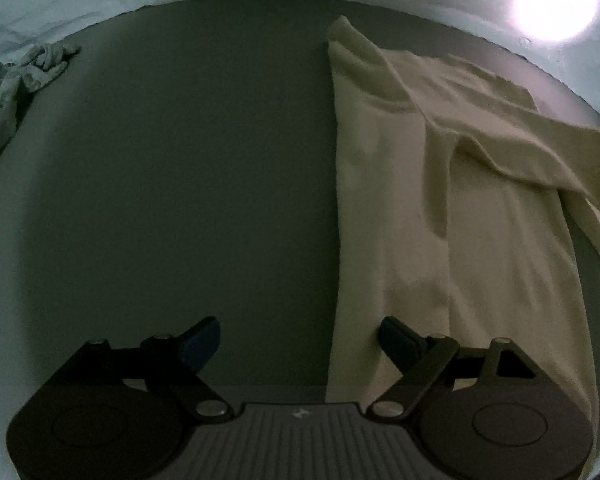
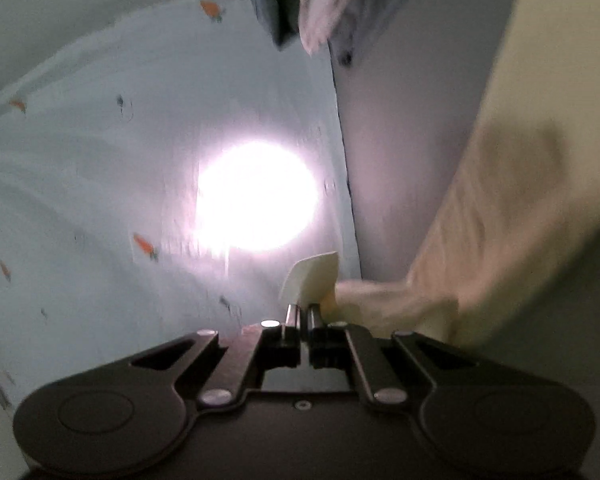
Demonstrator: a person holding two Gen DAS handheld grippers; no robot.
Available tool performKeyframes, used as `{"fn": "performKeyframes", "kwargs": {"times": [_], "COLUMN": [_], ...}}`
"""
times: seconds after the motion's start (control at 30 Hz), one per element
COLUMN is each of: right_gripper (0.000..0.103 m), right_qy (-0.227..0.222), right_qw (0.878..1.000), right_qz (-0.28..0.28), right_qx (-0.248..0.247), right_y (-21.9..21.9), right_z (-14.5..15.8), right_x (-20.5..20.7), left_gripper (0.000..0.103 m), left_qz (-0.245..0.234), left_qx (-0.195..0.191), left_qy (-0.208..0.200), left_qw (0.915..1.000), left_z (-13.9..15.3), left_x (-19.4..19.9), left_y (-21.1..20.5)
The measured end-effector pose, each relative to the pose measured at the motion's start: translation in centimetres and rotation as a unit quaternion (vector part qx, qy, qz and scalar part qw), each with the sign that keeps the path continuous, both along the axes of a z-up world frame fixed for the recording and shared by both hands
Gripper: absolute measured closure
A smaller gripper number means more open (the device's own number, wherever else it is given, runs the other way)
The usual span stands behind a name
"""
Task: Fold clothes
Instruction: 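Lay the sleeve along the folded side with the right gripper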
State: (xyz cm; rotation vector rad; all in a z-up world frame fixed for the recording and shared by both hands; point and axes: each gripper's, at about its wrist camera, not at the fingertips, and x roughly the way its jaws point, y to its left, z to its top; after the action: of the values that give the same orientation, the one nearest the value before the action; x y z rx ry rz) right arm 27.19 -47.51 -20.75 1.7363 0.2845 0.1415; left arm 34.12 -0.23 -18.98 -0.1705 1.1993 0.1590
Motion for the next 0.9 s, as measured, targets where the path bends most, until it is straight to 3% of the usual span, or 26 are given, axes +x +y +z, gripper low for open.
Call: {"fn": "performKeyframes", "kwargs": {"times": [0.2, 0.37, 0.53, 0.77, 0.9], "right_gripper": [0.1, 0.1, 0.1, 0.1, 0.1], "right_qy": [-0.006, 0.008, 0.032, 0.042, 0.043], "right_qw": [0.997, 0.988, 0.973, 0.955, 0.936], "right_qz": [0.073, 0.15, 0.221, 0.277, 0.318], "right_qx": [0.001, -0.023, -0.062, -0.1, -0.141], "right_y": [4.3, 7.8, 10.8, 13.1, 15.0], "right_z": [0.8, 1.1, 1.4, 0.9, 1.3], "right_x": [-1.8, -3.1, -3.9, -5.9, -6.2], "left_gripper": [0.013, 0.007, 0.007, 0.007, 0.007], "left_qz": [-0.011, -0.037, -0.042, -0.04, -0.032], "left_qx": [-0.009, 0.005, -0.003, -0.012, -0.02], "left_qy": [0.038, 0.026, 0.019, 0.018, 0.018], "left_qw": [0.9992, 0.999, 0.9989, 0.999, 0.9991], "left_z": [-1.7, -2.3, -2.1, -1.7, -1.5], "left_x": [-2.0, -2.8, -3.6, -5.6, -6.6], "left_y": [-0.2, -0.8, -0.5, 0.5, 1.4]}}
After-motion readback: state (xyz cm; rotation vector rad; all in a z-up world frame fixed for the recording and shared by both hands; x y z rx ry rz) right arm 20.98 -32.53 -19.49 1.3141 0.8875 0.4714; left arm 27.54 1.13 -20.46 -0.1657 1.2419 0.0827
